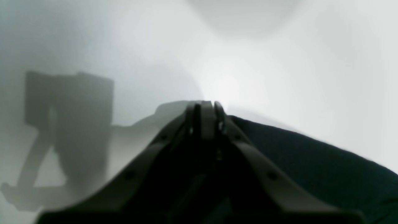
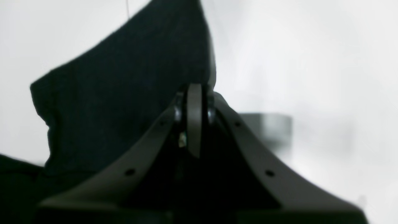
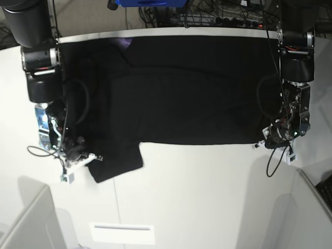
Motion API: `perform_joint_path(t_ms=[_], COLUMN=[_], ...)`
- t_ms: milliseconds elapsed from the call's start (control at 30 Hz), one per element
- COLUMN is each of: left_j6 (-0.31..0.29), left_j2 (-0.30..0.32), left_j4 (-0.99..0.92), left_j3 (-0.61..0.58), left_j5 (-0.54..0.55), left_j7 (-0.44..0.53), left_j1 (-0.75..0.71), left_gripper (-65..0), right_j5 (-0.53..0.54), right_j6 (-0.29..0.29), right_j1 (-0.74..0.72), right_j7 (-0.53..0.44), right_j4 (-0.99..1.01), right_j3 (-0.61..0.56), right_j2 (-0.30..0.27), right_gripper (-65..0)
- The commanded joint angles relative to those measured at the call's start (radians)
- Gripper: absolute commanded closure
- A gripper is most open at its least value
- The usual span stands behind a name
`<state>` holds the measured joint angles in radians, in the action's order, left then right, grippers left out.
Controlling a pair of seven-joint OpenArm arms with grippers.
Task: Fold the T-shirt properly
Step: 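Grasp the hem corners with both grippers, then fold the hem up over the collar with both grippers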
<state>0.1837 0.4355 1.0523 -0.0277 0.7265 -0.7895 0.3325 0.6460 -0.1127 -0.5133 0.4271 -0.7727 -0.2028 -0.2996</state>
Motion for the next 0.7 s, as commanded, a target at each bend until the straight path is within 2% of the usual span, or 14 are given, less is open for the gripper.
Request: perform_joint_path(t_ms=[0, 100, 200, 300, 367, 533, 667], left_j6=[-0.002, -0.002, -0.01, -0.088, -0.117, -0.122, -0.122], left_j2=[0.015, 0.015, 0.015, 0.015, 0.015, 0.015, 0.015], left_j4=[0.021, 0.024, 0.038, 0.058, 0.062, 0.072, 0.162], left_j3=[0.004, 0.005, 0.07, 0.125, 0.145, 0.154, 0.156], left_j5=[-0.002, -0.002, 0.0, -0.002, -0.008, -0.006, -0.005], left_j7=[0.005, 0.008, 0.0, -0.037, -0.058, -0.061, -0.069], left_j1=[0.023, 0.026, 0.024, 0.023, 0.023, 0.0, -0.042], left_gripper=[0.0, 0.0, 0.0, 0.0, 0.0, 0.0, 0.0], right_j5=[0.007, 0.007, 0.007, 0.007, 0.007, 0.008, 0.008], right_j6=[-0.003, -0.003, -0.003, -0.003, -0.003, -0.002, -0.002], right_j1=[-0.028, -0.009, 0.003, 0.026, 0.046, 0.097, 0.173], right_j7=[-0.023, -0.023, -0.023, -0.023, -0.021, 0.008, 0.042], right_j4=[-0.032, -0.06, -0.072, -0.115, -0.155, -0.259, -0.382], right_j3=[0.004, 0.01, 0.004, 0.01, 0.012, 0.016, 0.104], right_j2=[-0.013, -0.022, -0.043, -0.054, -0.074, -0.088, -0.088], right_gripper=[0.0, 0.0, 0.0, 0.0, 0.0, 0.0, 0.0])
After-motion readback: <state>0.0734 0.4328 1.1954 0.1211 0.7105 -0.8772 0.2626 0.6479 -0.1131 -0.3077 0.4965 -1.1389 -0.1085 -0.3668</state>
